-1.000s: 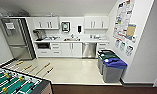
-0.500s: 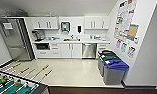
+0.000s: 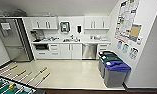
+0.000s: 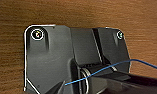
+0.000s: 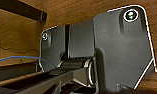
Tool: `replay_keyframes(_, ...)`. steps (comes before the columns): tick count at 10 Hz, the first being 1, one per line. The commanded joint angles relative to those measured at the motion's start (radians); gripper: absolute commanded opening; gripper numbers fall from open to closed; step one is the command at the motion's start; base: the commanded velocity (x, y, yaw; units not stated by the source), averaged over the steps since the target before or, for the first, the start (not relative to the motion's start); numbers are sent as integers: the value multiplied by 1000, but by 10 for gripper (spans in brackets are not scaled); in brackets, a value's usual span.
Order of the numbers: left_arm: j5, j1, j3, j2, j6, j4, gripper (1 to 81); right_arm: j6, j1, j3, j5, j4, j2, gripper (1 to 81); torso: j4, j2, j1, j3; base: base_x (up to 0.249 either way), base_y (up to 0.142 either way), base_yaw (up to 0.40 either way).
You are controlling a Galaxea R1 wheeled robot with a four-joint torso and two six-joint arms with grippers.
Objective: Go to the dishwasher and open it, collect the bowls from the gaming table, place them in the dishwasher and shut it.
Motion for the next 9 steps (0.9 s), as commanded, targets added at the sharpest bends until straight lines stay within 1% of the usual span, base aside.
replay_keyframes(1,52,-55,-13,-9,8,-4,811,-5,49,-25,-52,-7,4,811,0,0,0,0,138,0,0)
replay_keyframes(3,52,-57,-20,-6,8,-4,811,-13,51,-53,-52,-7,23,811,0,0,0,0,138,0,0)
replay_keyframes(9,52,-57,-20,-6,8,-4,811,-16,57,-50,-52,-6,24,811,0,0,0,0,138,0,0)
